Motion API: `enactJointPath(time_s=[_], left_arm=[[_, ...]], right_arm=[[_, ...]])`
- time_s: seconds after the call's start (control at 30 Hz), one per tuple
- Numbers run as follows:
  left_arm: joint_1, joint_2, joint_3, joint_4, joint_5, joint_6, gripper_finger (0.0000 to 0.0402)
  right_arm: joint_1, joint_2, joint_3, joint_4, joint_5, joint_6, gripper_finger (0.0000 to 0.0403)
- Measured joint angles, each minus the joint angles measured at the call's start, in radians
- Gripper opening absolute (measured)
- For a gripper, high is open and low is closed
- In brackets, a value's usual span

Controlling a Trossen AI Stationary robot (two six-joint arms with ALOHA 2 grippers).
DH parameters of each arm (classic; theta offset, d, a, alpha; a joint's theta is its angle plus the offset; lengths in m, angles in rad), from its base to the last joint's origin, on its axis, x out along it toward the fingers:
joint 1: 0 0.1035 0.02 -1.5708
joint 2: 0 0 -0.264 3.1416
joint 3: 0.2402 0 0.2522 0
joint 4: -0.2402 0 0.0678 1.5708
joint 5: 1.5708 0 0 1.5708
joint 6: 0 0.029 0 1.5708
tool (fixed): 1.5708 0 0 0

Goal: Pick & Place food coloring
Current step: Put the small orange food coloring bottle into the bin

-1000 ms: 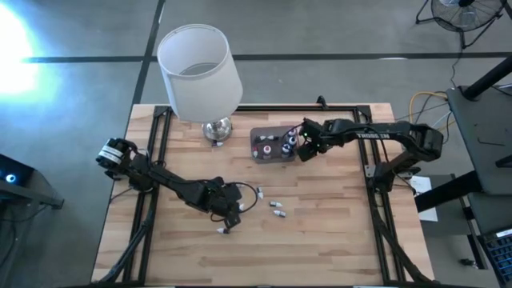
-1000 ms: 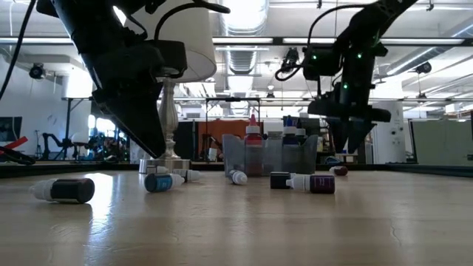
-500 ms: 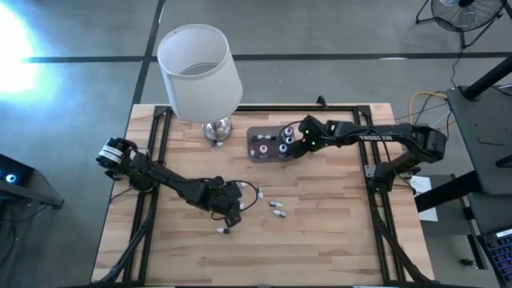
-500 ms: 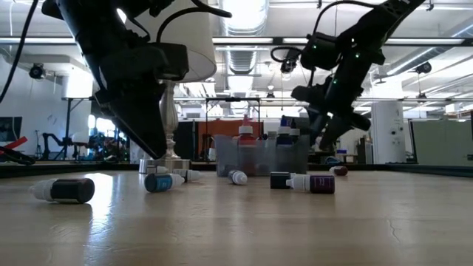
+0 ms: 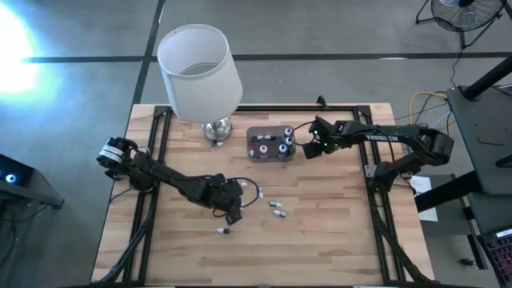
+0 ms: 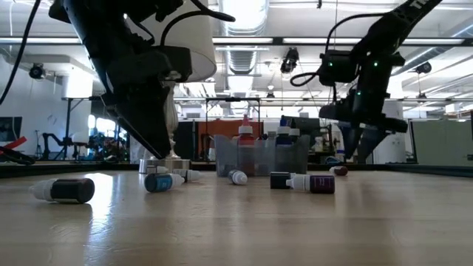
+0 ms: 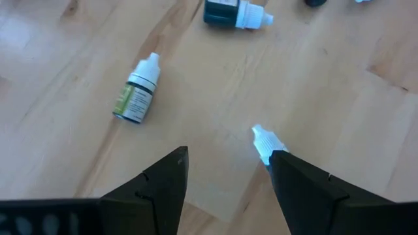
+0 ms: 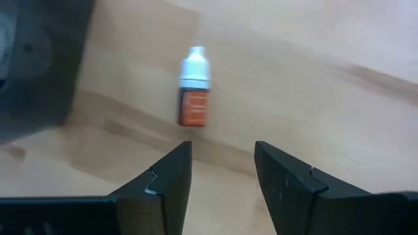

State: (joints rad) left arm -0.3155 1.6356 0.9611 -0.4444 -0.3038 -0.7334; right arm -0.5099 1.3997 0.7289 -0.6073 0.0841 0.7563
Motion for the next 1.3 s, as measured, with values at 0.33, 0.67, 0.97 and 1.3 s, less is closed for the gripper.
enactJointPath(time_s=[0.33, 0.67, 0.97, 1.3], left_arm=[[0.002, 0.0, 0.0, -0.001, 0.023, -0.002, 0.0194], [0.006, 0.0, 0.0, -0.008, 0.022, -0.009, 0.0194], [0.007, 0.0, 0.0, -0.009, 0.022, -0.025, 0.0194], [0.007, 0.0, 0.0, -0.009, 0.018, -0.024, 0.0194]], right_arm=[[0.009, 0.102, -0.013, 0.158, 0.046, -0.066, 0.0191], [0.01, 0.197, -0.012, 0.207, 0.106, -0.106, 0.0188], [-0.031, 0.183, -0.013, 0.231, 0.067, -0.18, 0.007], [-0.03, -0.101, -0.015, 0.206, -0.109, -0.081, 0.0062]])
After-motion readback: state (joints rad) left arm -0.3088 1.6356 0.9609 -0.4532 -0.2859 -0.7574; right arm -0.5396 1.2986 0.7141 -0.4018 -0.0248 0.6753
